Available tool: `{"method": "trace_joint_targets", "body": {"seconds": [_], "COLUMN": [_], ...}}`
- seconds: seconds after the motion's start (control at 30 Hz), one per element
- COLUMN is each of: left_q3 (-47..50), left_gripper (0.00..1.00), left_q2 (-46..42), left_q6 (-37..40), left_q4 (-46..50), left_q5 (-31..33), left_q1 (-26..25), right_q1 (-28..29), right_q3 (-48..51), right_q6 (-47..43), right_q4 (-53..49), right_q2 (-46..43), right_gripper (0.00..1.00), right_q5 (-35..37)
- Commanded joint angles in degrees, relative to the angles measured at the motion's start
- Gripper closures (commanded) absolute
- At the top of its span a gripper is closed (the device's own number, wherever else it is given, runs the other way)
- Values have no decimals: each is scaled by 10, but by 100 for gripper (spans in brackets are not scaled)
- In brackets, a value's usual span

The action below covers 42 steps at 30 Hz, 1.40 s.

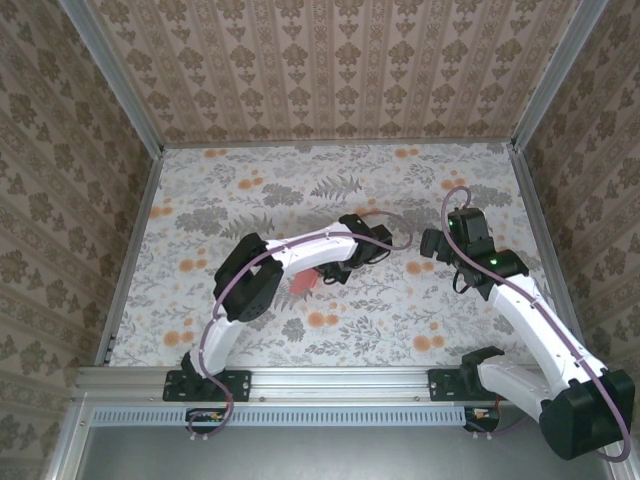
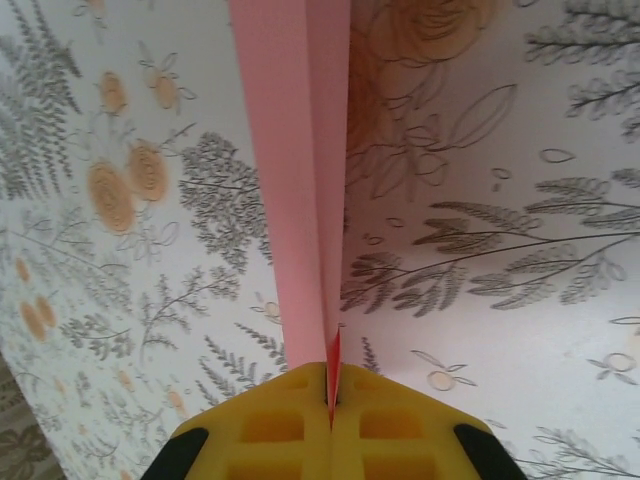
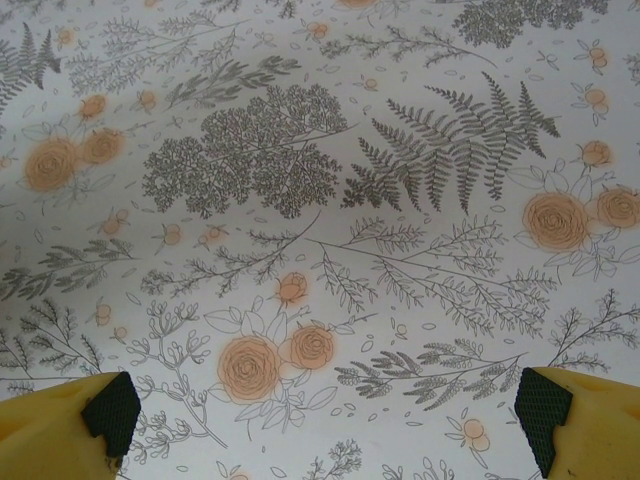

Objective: Fold a paper plane with a square sheet of paper (fold left side to right side)
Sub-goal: Turn over the paper at the center of the table.

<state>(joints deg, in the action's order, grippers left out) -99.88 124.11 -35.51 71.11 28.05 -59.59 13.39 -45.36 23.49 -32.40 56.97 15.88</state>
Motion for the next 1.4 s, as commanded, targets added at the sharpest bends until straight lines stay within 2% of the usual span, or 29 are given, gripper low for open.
{"method": "trace_joint_targets", "body": {"seconds": [0.0, 0.2, 0.6, 0.83, 1.0, 1.17, 1.27, 1.37], "left_q3": [-30, -36, -19, 5, 57, 138, 187, 245], "left_gripper": [94, 88, 87, 67, 57, 51, 49, 46], "left_q2": [6, 20, 18, 2, -56, -147, -197, -244], "left_q6": [17, 40, 46, 44, 45, 36, 39, 39], "left_q4": [1, -41, -137, -189, -261, -350, -378, -408], "left_q5": [-50, -142, -279, -339, -391, -441, -446, -449], "left_q1": [3, 20, 62, 80, 93, 124, 148, 178], "right_q1": [-3, -3, -3, -3, -3, -2, 2, 21], "right_q3": [10, 12, 21, 19, 12, 10, 7, -8], "right_q6": [-7, -6, 2, 2, -1, 7, 27, 48], "right_q4": [-1, 2, 13, 13, 32, 70, 107, 143], "right_q2": [3, 13, 24, 39, 52, 72, 105, 158], "right_gripper": [0, 0, 1, 0, 0, 2, 10, 17], "right_q5": [-13, -28, -55, -76, -117, -203, -271, -308]}}
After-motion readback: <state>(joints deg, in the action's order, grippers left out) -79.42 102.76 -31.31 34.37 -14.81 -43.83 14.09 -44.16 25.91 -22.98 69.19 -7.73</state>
